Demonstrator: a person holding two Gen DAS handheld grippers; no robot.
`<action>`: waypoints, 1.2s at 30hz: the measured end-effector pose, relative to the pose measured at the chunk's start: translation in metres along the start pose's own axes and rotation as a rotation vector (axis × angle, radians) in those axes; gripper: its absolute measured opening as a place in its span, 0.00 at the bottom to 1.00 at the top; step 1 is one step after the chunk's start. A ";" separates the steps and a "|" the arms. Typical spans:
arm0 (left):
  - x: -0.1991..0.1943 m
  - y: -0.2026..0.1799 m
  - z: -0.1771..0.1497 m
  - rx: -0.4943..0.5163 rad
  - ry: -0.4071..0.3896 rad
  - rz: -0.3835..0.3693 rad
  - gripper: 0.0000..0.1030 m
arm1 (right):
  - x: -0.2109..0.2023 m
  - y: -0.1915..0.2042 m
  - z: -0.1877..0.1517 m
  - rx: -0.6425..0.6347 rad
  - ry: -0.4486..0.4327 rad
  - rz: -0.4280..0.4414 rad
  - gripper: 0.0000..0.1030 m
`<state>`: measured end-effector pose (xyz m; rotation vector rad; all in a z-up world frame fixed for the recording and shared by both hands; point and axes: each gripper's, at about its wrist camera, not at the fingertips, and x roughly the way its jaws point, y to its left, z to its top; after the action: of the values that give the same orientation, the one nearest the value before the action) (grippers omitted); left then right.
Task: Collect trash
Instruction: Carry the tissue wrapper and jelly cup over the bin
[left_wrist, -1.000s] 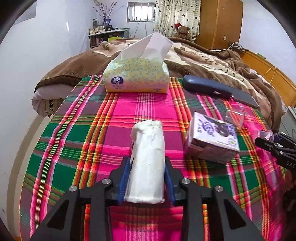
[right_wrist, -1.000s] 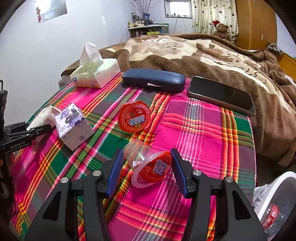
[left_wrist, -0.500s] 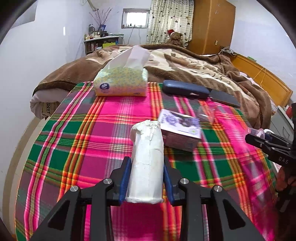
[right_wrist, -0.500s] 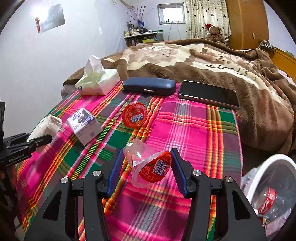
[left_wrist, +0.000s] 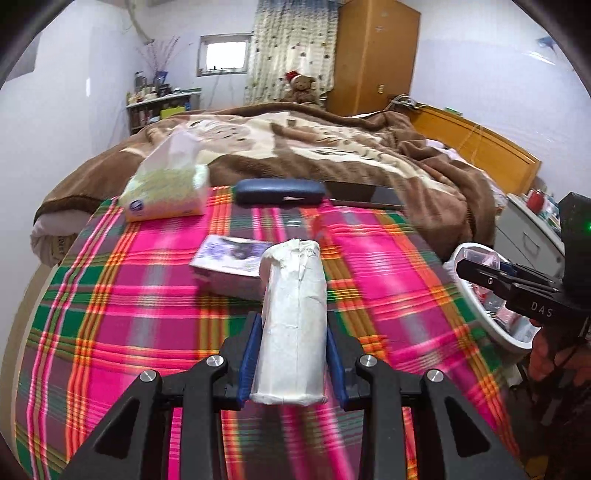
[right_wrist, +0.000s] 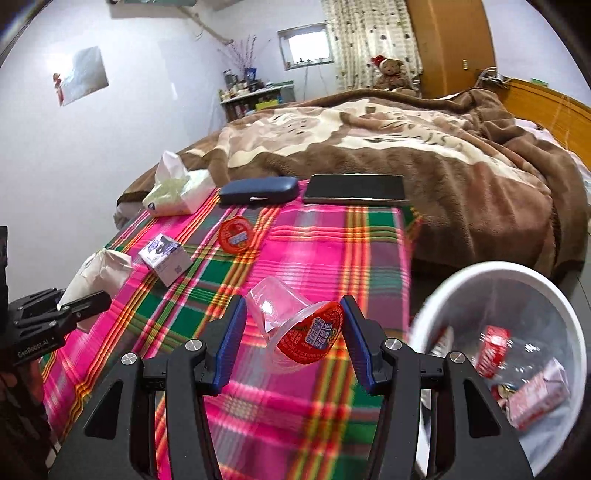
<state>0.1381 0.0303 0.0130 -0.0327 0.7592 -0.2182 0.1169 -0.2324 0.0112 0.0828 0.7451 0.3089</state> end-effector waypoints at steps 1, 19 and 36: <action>-0.001 -0.007 0.001 0.007 -0.005 -0.011 0.33 | -0.005 -0.004 -0.002 0.008 -0.007 -0.008 0.52; 0.007 -0.127 0.005 0.148 -0.001 -0.171 0.33 | -0.066 -0.084 -0.025 0.150 -0.068 -0.180 0.52; 0.050 -0.239 0.005 0.262 0.067 -0.313 0.33 | -0.083 -0.149 -0.047 0.243 -0.040 -0.357 0.52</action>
<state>0.1323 -0.2140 0.0088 0.1050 0.7857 -0.6181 0.0645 -0.4006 0.0035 0.1818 0.7400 -0.1240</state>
